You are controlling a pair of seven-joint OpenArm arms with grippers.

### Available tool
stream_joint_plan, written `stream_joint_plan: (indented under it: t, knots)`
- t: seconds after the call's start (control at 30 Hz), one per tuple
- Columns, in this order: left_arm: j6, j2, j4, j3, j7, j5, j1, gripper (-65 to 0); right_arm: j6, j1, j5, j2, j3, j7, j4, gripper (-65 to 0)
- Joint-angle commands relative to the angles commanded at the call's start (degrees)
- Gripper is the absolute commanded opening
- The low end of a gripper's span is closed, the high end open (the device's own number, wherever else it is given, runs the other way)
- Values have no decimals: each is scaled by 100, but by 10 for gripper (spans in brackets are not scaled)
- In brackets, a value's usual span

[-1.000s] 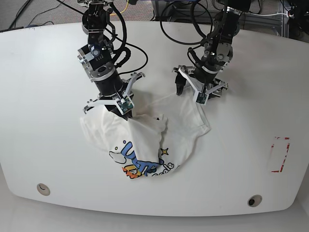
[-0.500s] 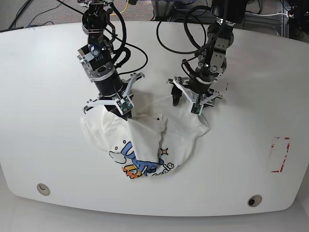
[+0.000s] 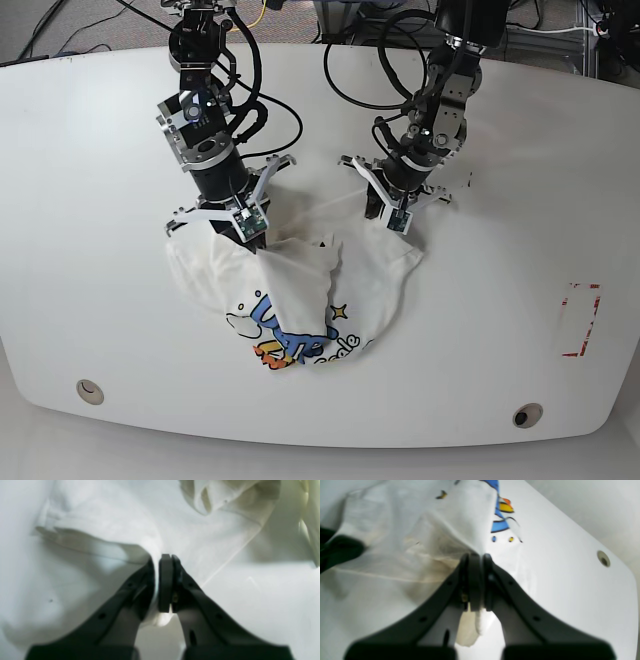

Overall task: Layout the t-shirt on the table in an organized manner, then fold the t-shirt properly
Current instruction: 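Lift the shirt with both grippers and pull it toward the robot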

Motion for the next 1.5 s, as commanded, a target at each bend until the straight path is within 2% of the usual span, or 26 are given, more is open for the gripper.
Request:
stream_joint_plan:
  t: [0.1, 0.23, 0.43, 0.7, 0.8, 0.97, 1.13, 1.33, 1.43, 1.5]
  knots:
    - [0, -167, 448, -114, 18, 0, 123, -650, 26, 141, 308, -105, 431, 44, 0, -637]
    - [-9, -378, 1046, -308, 18, 0, 211, -650, 26, 316, 615, -88, 730, 53, 0, -637]
    - [-9, -853, 1670, -360, 18, 9, 141, -650, 35, 721, 914, 211, 862, 53, -18, -633]
    - [-9, -1090, 2119, -369, 53, 9, -527, -650, 26, 1565, 967, 343, 870, 9, -185, -631]
    - [-9, -1125, 2303, -387, 325, 9, -844, -650, 26, 1934, 967, 431, 870, -246, -185, -631]
    - [-9, -1090, 2576, -747, 905, -9, -1477, -650, 35, 2629, 1029, 633, 826, -818, -193, -631]
    - [-18, -1090, 2593, -1037, 1196, -9, -2189, -650, 35, 3253, 985, 668, 651, -923, -396, -631]
    - [-18, -1125, 2629, -1292, 1556, -9, -3182, -650, 35, 3982, 976, 932, 299, -1108, -571, -629]
    - [-35, -1257, 2629, -1442, 1767, -9, -3657, -650, 35, 4448, 967, 976, 202, -1204, -721, -629]
    - [-141, -1319, 2629, -1538, 1837, -9, -3982, -650, 35, 4747, 967, 976, 202, -1248, -835, -629]
